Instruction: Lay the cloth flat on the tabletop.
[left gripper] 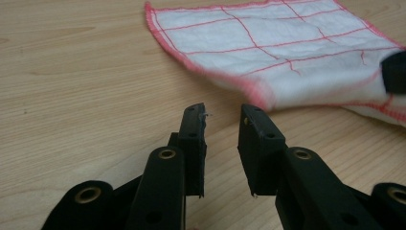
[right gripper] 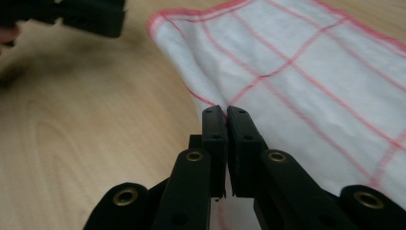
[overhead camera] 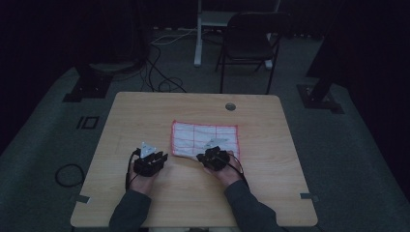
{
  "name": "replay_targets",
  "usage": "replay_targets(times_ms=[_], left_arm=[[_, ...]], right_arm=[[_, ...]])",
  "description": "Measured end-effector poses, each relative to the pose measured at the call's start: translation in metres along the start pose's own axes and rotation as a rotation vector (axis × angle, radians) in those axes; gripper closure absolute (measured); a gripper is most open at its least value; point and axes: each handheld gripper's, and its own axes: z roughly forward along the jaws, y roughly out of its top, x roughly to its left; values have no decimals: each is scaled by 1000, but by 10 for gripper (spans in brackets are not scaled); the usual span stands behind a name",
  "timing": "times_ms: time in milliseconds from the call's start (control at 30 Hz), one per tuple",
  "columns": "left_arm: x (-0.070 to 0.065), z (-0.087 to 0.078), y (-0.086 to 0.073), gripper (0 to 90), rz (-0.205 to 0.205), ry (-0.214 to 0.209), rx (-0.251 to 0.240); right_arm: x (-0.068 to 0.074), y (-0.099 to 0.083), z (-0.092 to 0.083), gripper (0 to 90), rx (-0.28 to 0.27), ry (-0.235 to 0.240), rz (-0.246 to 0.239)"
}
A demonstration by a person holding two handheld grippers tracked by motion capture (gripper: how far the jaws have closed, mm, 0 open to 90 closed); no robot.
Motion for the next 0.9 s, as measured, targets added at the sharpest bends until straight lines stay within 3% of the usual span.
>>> replay_targets(times_ms=[333,533,900], left_arm=[[-10,7,2,724,32,-22,20],[-20,15,5,724,70,-44,37],[-37,49,28,699,134,-66,64]], right_arm=[[-28,-5,-9,874,-17,-50,67],[-48,-15,-9,869,-11,-78,135],[-54,-23,-3,852,32,-120,142]])
